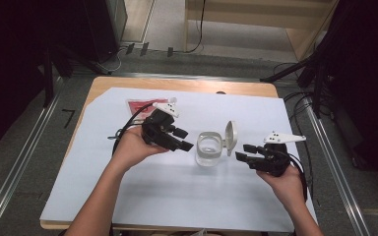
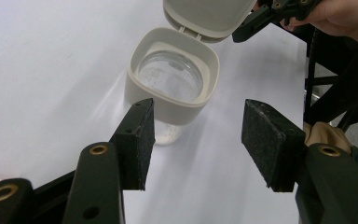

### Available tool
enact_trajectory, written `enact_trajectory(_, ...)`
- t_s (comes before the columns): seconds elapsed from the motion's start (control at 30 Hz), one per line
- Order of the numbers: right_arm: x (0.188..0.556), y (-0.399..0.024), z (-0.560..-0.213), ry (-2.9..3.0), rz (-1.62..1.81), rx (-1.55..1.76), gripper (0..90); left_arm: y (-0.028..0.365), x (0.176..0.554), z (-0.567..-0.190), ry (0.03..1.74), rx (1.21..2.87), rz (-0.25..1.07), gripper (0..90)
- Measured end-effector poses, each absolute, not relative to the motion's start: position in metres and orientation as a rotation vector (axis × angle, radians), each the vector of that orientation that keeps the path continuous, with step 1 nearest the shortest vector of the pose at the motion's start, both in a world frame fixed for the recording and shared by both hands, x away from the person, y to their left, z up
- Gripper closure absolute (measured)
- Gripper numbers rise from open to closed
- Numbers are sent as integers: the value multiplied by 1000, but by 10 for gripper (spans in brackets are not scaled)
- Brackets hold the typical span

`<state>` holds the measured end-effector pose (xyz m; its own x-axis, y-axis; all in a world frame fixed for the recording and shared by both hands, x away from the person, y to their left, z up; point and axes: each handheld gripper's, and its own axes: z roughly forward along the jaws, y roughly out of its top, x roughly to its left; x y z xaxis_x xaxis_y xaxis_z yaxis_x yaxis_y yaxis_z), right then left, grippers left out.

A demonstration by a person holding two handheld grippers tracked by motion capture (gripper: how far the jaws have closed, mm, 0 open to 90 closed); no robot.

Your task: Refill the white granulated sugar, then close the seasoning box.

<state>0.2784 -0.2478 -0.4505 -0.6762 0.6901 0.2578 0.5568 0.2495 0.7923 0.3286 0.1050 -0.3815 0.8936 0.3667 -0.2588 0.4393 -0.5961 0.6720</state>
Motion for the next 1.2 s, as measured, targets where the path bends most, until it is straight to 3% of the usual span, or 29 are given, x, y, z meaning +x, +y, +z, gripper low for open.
enact_trajectory(1.2,287,-238,-453,2453,1321,1141,490,201,333,-379,793,2210,-33,455)
